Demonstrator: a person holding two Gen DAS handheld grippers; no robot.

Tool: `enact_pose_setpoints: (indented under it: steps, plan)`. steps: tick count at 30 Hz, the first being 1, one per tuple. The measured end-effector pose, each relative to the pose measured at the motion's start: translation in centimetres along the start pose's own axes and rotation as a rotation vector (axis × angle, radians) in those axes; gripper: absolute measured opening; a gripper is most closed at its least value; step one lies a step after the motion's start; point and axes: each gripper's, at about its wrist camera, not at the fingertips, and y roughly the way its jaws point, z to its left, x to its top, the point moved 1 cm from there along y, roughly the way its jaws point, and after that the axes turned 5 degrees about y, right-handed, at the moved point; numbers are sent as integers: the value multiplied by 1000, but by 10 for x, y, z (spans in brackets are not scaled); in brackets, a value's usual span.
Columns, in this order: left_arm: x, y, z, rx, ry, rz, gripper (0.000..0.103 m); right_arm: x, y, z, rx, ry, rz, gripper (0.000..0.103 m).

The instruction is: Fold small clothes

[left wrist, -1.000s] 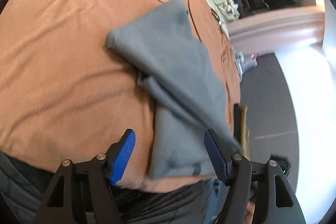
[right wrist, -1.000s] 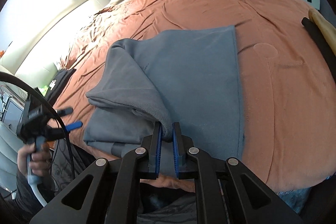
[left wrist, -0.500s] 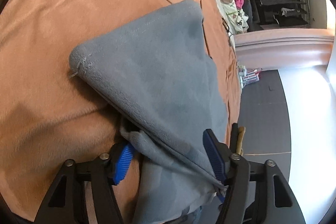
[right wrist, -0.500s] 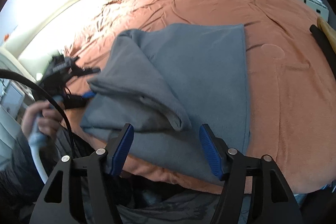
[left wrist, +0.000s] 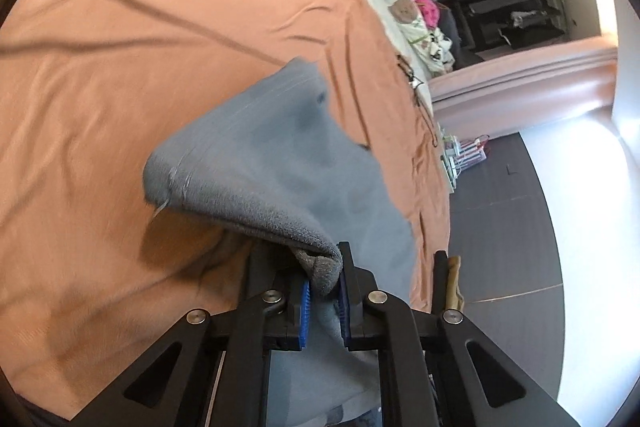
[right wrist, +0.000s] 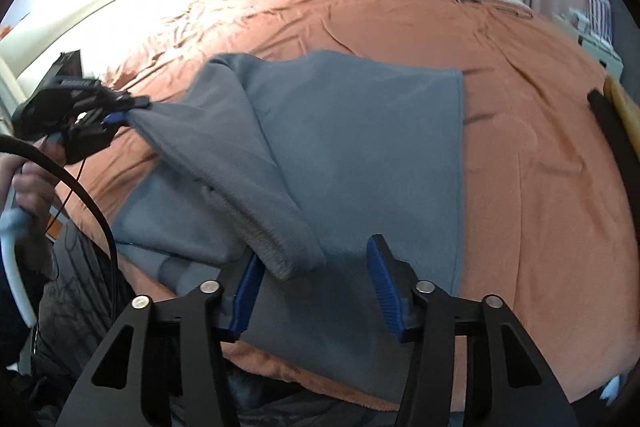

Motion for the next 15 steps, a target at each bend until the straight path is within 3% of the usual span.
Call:
enact_pose_setpoints:
  steps: [5, 13, 15]
  plan:
    - [14, -6, -19, -10, 44, -14, 12, 8, -20, 15, 36, -30, -100, 45]
    - [32, -3, -40, -5, 112, -8, 12, 4, -18, 27, 81, -48, -88, 7]
    - [36, -2, -46, -1, 132, -8, 12, -1, -26, 23, 126, -18, -85, 5]
